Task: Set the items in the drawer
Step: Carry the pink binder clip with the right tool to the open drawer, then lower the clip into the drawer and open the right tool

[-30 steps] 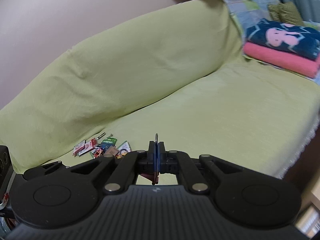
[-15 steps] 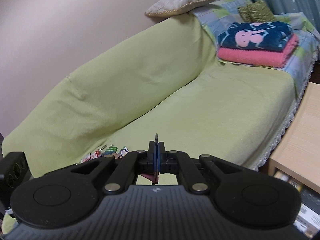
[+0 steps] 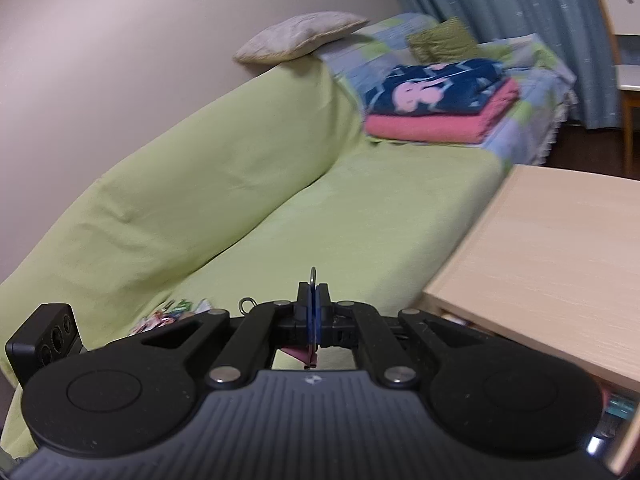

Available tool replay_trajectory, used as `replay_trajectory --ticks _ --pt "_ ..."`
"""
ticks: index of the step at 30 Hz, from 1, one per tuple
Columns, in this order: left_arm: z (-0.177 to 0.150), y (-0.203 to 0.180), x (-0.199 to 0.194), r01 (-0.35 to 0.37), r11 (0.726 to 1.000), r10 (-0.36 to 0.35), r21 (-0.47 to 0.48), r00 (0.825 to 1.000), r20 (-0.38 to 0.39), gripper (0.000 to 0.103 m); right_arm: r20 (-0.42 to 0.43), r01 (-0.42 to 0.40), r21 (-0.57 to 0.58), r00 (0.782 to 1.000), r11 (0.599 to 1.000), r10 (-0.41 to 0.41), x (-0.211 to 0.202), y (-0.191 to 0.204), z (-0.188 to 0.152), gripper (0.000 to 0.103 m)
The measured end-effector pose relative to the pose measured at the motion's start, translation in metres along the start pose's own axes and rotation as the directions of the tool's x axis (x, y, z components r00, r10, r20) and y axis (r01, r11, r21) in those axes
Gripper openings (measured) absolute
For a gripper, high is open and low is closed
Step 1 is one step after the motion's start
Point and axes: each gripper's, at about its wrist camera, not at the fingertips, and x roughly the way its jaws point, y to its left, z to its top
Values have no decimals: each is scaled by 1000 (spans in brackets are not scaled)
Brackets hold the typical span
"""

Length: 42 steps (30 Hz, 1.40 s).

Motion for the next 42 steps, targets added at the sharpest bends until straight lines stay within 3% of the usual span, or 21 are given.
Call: replay_trajectory --ticks 16,35,42 --pt "4 -80 59 162 984 -156 79 985 -72 97 41 107 143 993 984 -114 -63 -81 -27 1" --pt "-5 -133 119 229 967 -204 113 959 -199 97 19 164 299 984 940 -178 -87 -162 -75 1" --pt "-13 -141 136 244 963 -211 115 947 -243 97 -1 252 342 964 905 -268 -88 -194 -91 1"
